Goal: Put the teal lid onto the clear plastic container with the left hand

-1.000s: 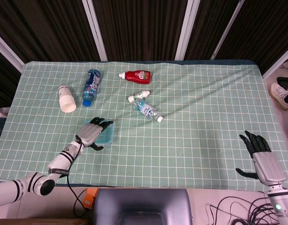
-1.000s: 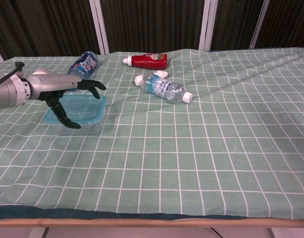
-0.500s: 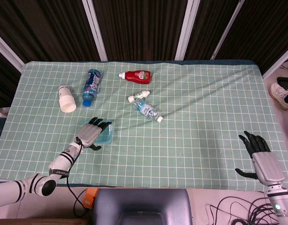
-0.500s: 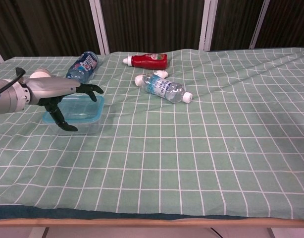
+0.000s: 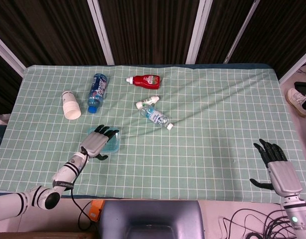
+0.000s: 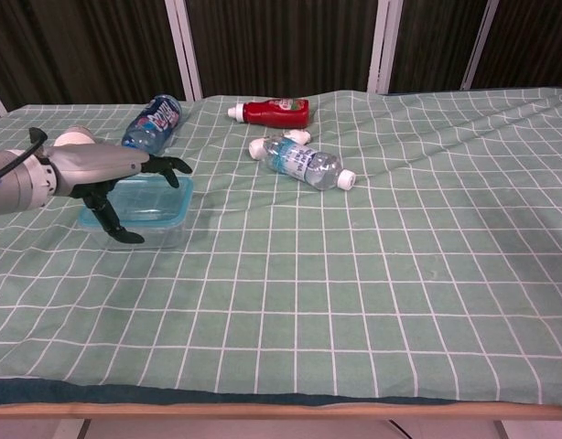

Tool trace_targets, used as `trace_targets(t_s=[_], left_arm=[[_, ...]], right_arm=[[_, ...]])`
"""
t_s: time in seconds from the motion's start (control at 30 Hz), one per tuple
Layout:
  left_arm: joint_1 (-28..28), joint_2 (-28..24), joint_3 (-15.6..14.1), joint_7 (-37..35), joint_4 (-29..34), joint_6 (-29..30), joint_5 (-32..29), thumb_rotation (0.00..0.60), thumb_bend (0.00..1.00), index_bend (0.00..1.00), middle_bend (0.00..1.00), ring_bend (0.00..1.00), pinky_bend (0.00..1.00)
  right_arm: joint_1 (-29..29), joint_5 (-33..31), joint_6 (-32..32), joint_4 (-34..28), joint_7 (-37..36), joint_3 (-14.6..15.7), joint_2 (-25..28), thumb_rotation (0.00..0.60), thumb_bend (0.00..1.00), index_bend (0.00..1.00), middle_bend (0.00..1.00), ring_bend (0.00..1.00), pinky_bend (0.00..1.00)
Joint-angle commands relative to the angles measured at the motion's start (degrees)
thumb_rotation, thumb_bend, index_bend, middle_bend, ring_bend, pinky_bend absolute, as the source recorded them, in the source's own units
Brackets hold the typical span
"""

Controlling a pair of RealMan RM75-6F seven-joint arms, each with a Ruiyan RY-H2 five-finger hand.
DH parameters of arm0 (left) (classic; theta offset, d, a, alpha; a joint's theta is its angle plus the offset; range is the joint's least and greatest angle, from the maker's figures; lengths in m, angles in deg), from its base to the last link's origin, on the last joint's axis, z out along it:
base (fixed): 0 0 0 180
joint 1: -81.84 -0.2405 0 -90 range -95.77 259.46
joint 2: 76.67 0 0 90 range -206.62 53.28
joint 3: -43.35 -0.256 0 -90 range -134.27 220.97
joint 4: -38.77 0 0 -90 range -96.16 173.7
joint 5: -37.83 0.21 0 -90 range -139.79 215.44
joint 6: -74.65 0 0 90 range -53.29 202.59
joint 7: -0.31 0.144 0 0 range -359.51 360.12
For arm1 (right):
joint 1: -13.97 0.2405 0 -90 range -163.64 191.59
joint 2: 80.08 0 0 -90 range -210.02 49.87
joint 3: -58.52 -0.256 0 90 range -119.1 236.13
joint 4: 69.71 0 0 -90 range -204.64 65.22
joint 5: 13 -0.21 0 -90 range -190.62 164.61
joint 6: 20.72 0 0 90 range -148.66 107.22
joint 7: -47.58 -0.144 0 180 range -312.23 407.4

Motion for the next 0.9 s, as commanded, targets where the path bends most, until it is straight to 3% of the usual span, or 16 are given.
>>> trace_targets(t_s=[0.03,0.27,0.5,0.9], left_arm=[[-0.79,-1.47,0.72,-0.78,1.94,1.92,1.96,0.6,0.21,0.0,0.19,0.06,0.0],[-2.55,-4.56,0.88,-1.08,5.59,5.1,4.85,0.6,0.21,0.0,0.19,0.06,0.0],[-4.32,-6.85,0.07,-0.17,6.61,5.97,3.91,0.6,0.21,0.0,0.21,0.09,0.0],[-5.15,-4.64,-0.49,-0.64,2.99,4.04,3.31,0.6,0.21,0.0,0.22,0.09,0.0]], right_arm=[[0.0,0.04,0.02,-0.02,0.05,0.03,0.02,0.6,0.19,0.0,0.0,0.0,0.01],[-0.02,0.16,-0.05,-0.04,0.31,0.08,-0.1,0.6,0.19,0.0,0.0,0.0,0.01],[0.0,0.12,-0.01,-0.03,0.43,0.08,-0.14,0.6,0.19,0.0,0.0,0.0,0.01],[0.15,0.08,0.28,-0.13,0.85,0.12,-0.3,0.6,0.19,0.0,0.0,0.0,0.01]])
